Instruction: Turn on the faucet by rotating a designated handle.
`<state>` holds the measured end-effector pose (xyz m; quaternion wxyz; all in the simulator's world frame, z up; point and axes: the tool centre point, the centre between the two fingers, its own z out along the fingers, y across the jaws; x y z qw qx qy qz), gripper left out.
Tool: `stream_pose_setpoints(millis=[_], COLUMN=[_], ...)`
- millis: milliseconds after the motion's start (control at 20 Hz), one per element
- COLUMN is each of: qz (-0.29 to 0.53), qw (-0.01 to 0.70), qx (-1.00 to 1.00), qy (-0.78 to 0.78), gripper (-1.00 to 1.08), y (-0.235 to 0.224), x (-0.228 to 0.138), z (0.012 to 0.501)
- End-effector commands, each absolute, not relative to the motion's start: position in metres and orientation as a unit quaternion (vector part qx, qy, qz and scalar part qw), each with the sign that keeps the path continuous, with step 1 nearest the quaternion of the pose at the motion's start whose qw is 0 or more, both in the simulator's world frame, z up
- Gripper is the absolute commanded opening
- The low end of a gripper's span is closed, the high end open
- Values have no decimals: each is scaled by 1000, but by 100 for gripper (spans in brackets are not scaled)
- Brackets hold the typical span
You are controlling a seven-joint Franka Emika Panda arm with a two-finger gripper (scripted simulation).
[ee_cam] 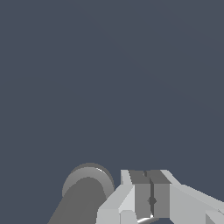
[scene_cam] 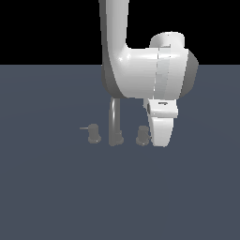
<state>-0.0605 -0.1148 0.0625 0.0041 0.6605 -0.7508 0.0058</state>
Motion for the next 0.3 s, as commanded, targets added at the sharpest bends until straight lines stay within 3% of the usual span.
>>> stream_pose_setpoints(millis=[0, 250], qz=[3, 0], qw=[1, 0], qx=[674, 681], qy=[-739, -732], gripper=[-100, -100], y=[-84, -54], x=[-54, -48], z=[63, 63])
